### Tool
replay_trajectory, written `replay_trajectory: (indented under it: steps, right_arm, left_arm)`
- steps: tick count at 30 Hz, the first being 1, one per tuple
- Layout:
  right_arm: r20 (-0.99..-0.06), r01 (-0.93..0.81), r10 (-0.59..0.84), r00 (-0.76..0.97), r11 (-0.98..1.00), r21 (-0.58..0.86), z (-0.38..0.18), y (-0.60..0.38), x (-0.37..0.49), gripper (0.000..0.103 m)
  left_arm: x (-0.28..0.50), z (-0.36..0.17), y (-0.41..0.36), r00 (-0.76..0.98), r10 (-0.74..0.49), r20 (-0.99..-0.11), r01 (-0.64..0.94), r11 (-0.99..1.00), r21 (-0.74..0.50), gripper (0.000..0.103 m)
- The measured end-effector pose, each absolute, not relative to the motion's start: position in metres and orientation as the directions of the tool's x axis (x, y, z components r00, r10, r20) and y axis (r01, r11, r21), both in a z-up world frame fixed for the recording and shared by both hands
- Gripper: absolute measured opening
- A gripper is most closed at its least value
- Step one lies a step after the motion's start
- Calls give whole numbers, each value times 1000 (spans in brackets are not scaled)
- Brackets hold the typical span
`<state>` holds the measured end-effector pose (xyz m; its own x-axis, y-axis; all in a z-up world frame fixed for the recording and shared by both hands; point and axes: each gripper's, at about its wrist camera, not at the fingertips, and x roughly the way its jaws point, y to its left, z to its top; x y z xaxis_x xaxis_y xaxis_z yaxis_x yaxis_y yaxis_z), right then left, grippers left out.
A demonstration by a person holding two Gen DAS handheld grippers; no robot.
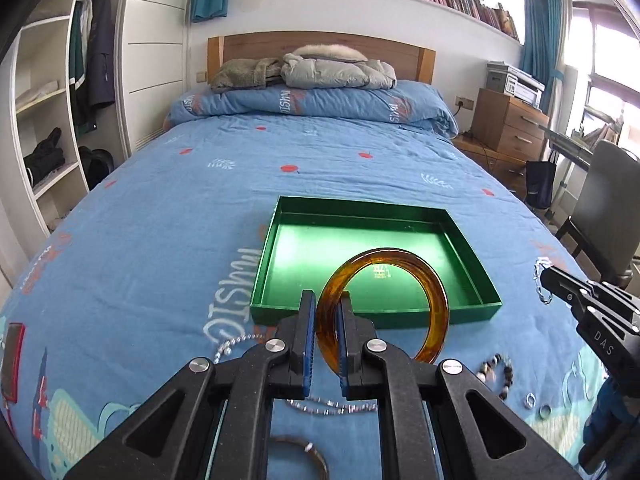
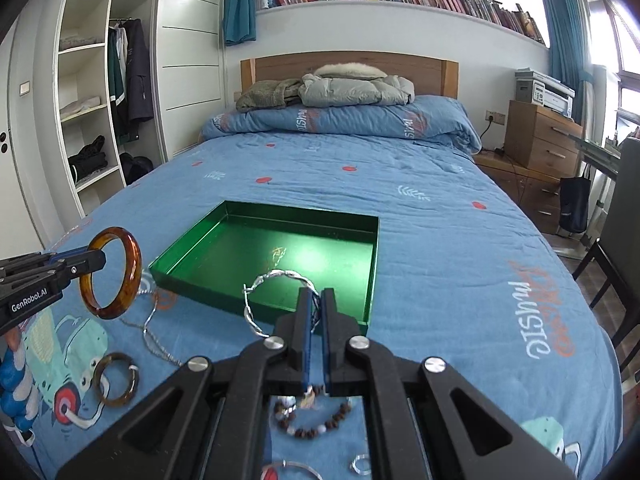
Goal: Organize jewelry
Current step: 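Release amber bangle in green tray with left tool while right tool releases its hoop, then withdraw both open tools from the tray back toward the jewelry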
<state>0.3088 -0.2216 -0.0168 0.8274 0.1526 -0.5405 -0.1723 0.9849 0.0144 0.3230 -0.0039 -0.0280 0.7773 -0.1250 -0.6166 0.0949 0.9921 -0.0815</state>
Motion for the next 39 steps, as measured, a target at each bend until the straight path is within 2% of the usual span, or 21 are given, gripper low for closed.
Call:
replay_trajectory:
  steps: [6,12,17,24,25,26,27,28,29,34,39]
  right_arm:
    - [-597,-163,169,784,984,64,-49,-224,395,3]
    - [-680,-151,160,715,986,73,-93,-225,442,3]
    - [-748,-158,111,655,987,8,-120,-214,459,4]
    - [-762,-165,59,644,984,-64,-120,-206,464,5]
    - [-766,-167,58,641,984,-65,-119,-206,465,7]
    - [-770,-171,62,635,983,-62,-118,-206,465,10]
    - [-772,-170,60,633,983,-63,-115,-206,464,19]
    - [-768,-166,55,638,984,-67,-111,-207,461,30]
    - [-761,-162,59,646,985,-62,-105,-207,459,33]
    - [-696,-147,82,714,988,-35,-44,-215,423,34]
    - [-568,-150,112,816,989,-21,46,-221,356,35]
  left_arm:
    - [398,-50,-13,749,-131,-650,67,990,-123,10]
    - [448,-94,-23,670,-114,-733,42,992,-116,10]
    - [468,-122,-29,603,-81,-794,17,996,-88,10]
    - [474,-121,-29,586,-61,-808,32,998,-53,10]
    - [474,-120,-29,589,-66,-805,38,998,-54,12]
    - [473,-116,-28,590,-72,-804,47,997,-55,21]
    - [471,-111,-27,596,-81,-799,57,997,-59,27]
    - [467,-104,-25,605,-80,-792,58,997,-56,39]
    - [464,-96,-22,618,-77,-783,59,997,-51,44]
    - [424,-21,1,698,-64,-713,57,998,-34,45]
    - [353,63,42,800,-43,-599,27,999,-35,59]
